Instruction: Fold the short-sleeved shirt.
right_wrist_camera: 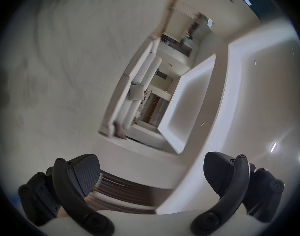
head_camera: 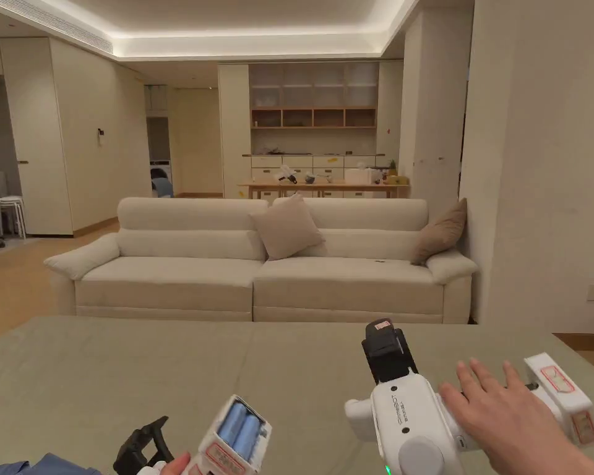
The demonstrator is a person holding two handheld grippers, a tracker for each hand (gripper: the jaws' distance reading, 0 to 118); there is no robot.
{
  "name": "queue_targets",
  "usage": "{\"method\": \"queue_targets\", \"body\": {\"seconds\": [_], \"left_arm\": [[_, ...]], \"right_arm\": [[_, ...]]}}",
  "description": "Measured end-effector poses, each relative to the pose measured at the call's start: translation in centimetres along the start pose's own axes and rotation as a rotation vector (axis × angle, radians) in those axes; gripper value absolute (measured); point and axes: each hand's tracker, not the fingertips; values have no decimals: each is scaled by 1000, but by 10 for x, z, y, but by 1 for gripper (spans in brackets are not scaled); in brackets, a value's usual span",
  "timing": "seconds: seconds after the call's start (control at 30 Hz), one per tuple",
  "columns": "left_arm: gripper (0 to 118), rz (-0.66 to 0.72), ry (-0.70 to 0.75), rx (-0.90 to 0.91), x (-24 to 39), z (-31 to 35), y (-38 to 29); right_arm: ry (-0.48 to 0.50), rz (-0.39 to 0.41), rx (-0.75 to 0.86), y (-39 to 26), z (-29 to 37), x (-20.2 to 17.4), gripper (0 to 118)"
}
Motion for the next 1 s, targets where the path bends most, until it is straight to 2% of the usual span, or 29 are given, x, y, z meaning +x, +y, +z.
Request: {"method": "queue_targets", "body": {"seconds": [0.03, 0.1, 0.13, 0.17, 0.2, 0.23, 0.27, 0.33, 0.37, 0.4, 0.43, 0.57, 0.63, 0.77, 1.0], "left_arm": [[118, -135, 41, -13, 12, -2, -3], [118, -490, 50, -65, 47, -15, -21], [118, -727, 92, -94, 73, -19, -40], [118, -1012, 115, -93, 110, -69, -48], [118, -1236, 75, -100, 128, -72, -69], [118, -1489, 15, -73, 147, -68, -96], [118, -1787, -47, -16, 158, -59, -126], [118, -2167, -214, 195, 161, -29, -169], [118, -2264, -245, 311, 159, -16, -183], [118, -2317, -271, 339, 160, -9, -189], [118, -2311, -305, 304, 159, 6, -189], [118, -2247, -214, 212, 159, 5, -185], [118, -2215, -212, 173, 156, 6, -179], [118, -2211, -194, 214, 150, 8, -170], [118, -2212, -182, 224, 158, 2, -165]], "right_arm": [[58, -172, 4, -2, 1, 16, 118], [120, -580, -28, -12, -2, 57, 118], [177, -869, -32, -28, -6, 83, 118], [188, -1164, -39, -50, -8, 106, 118], [186, -1345, -50, -64, -11, 123, 118], [175, -1509, -23, -86, -7, 135, 118], [152, -1633, 4, -106, 0, 141, 118], [35, -1786, 15, -129, 23, 140, 118], [7, -1825, 17, -138, 30, 133, 118], [-17, -1840, -15, -144, 34, 126, 118], [-18, -1841, -63, -147, 33, 117, 118], [65, -1877, -135, -145, 27, 101, 118], [46, -1872, -123, -139, 31, 100, 118], [10, -1784, -107, -133, 33, 109, 118], [-12, -1778, -104, -135, 34, 112, 118]]}}
